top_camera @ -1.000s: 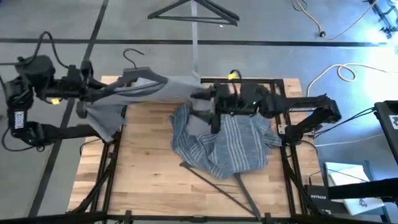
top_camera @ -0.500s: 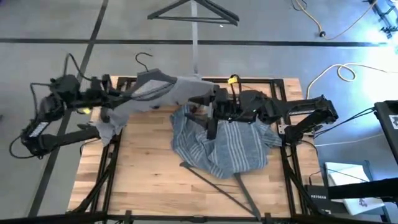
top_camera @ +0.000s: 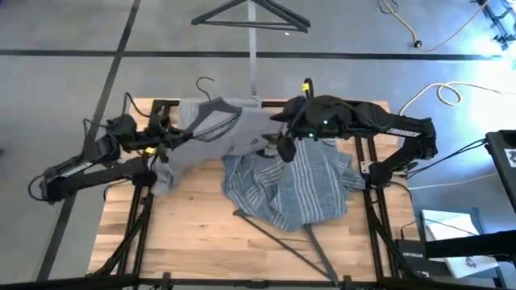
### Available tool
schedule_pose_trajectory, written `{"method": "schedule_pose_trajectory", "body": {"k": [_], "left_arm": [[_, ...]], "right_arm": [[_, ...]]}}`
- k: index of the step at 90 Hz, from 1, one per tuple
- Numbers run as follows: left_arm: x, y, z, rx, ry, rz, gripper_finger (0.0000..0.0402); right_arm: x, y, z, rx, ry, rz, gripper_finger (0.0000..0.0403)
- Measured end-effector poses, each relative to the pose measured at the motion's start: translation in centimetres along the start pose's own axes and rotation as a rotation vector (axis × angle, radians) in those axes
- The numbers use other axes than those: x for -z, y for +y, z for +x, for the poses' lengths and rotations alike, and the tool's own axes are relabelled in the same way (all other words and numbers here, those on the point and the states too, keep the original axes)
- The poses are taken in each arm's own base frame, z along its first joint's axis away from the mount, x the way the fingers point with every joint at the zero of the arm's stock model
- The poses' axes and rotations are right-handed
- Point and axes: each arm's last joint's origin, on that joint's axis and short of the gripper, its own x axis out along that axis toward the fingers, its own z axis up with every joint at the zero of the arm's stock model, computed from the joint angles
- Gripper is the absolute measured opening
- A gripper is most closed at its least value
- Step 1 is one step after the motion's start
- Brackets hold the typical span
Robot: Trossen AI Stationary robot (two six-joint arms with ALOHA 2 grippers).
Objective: Unhang clothes
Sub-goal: Unhang the shirt
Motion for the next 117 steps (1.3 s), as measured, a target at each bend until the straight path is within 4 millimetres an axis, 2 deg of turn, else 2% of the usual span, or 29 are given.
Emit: {"method": "schedule_pose_trajectory", "body": {"k": [12, 24, 41, 50, 55, 63, 70, 78, 92, 117], "left_arm": [[1.9, 0.6, 2.1, -0.002, -0.046, -0.023, 0.0026], [3.4, 0.4, 4.0, -0.007, -0.058, -0.052, 0.0026], [4.2, -1.9, 5.6, 0.008, -0.133, -0.066, 0.0026], [4.9, -3.6, 6.1, -0.032, -0.167, -0.102, 0.0026], [5.4, -4.6, 6.1, -0.052, -0.181, -0.111, 0.0026], [6.2, -6.2, 6.1, -0.071, -0.188, -0.135, 0.0026], [6.6, -7.5, 6.2, -0.072, -0.167, -0.136, 0.0026], [6.5, -9.1, 6.6, -0.065, -0.152, -0.133, 0.0026], [5.4, -11.6, 8.0, -0.049, -0.142, -0.095, 0.0026], [3.2, -13.8, 9.7, -0.061, -0.077, -0.061, 0.0026]], "right_arm": [[0.0, -0.3, 0.0, -0.056, 0.024, -0.012, 0.0289], [-0.1, -1.6, -0.4, -0.072, 0.058, -0.047, 0.0289], [0.5, -4.8, -0.8, -0.052, 0.194, -0.095, 0.0289], [0.6, -5.7, -1.0, -0.036, 0.225, -0.125, 0.0289], [0.7, -5.6, -1.1, -0.063, 0.232, -0.173, 0.0289], [0.6, -4.1, -1.6, -0.154, 0.187, -0.299, 0.0283], [0.5, -3.1, -1.8, -0.135, 0.147, -0.395, 0.0271], [0.8, -2.8, -1.1, -0.075, 0.161, -0.469, 0.0257], [1.2, -3.1, 0.8, -0.02, 0.209, -0.468, 0.0244], [0.7, -3.3, 2.2, 0.105, 0.163, -0.541, 0.0264]]}}
